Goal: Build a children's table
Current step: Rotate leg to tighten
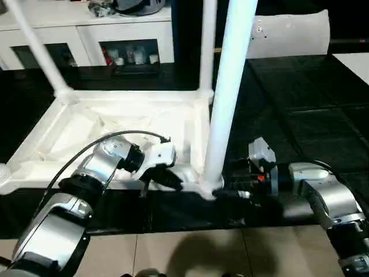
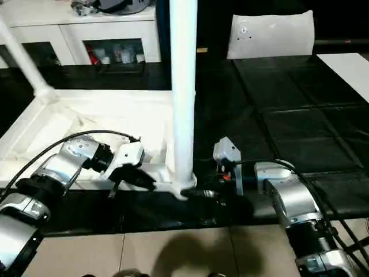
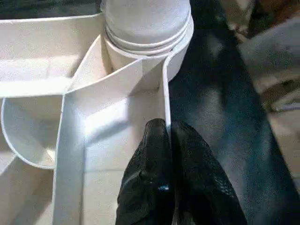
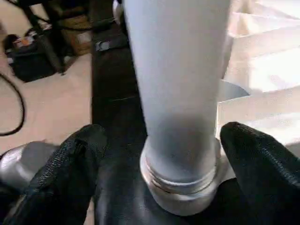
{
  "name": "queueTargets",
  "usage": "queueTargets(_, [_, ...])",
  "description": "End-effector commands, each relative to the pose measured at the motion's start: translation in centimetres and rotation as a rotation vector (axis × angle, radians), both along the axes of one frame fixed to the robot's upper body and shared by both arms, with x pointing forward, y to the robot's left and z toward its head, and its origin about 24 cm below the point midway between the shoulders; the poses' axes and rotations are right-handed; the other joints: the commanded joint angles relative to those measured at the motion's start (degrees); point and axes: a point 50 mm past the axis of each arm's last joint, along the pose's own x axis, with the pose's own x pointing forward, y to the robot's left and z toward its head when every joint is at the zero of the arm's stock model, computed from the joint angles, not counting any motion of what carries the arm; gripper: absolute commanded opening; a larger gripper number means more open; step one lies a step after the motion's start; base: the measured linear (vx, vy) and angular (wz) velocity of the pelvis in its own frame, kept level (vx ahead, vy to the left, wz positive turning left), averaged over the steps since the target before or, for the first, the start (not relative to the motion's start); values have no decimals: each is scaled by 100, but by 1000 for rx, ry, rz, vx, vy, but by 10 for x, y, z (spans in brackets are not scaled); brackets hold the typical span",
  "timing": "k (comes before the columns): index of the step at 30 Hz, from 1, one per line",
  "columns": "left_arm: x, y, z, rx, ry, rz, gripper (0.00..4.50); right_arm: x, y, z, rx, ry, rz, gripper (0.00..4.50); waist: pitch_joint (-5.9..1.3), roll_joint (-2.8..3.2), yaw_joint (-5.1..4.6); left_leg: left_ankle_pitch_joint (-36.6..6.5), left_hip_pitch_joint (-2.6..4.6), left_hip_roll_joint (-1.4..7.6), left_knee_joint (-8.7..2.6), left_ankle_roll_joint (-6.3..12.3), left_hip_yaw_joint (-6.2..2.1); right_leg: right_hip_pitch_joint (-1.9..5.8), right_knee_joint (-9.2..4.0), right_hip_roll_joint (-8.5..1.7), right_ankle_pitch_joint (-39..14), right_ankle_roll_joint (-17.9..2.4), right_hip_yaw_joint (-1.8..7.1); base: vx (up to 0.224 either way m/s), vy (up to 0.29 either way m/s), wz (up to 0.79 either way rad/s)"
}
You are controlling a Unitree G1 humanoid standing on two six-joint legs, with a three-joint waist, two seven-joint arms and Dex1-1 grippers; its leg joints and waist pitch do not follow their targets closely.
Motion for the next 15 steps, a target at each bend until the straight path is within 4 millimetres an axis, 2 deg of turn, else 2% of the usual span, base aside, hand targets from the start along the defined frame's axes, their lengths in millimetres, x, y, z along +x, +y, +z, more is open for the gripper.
queueTargets(1, [-8, -6, -3, 43, 21, -114, 0, 2, 3, 6, 6, -12, 31, 397, -405, -83, -7, -807, 31, 385, -409, 493, -103, 335, -327, -450, -1810, -960, 341, 0, 0, 0])
queueTargets(6, [-11, -7, -5, 58, 20, -150, 0, 4, 5, 6, 13, -21, 42, 342, -405, -87, 13, -809, 27, 371, -406, 468, -99, 341, -330, -455, -1858, -940, 340, 0, 0, 0])
queueTargets(10, [-13, -9, -5, 56, 20, -163, 0, 4, 8, 6, 22, -21, 48, 322, -412, -103, 21, -738, 27, 375, -404, 471, -98, 340, -322, -450, -1807, -925, 341, 0, 0, 0])
queueTargets(11, [-13, -9, -5, 56, 20, -163, 0, 4, 8, 6, 22, -21, 48, 299, -412, -98, 25, -728, 26, 379, -404, 473, -101, 339, -314, -451, -1790, -933, 342, 0, 0, 0])
queueTargets(15, [-15, -11, -6, 57, 21, -175, 0, 3, 12, 4, 32, -14, 63, 271, -416, -92, 38, -700, 30, 377, -399, 487, -95, 335, -307, -451, -1723, -963, 345, 0, 0, 0])
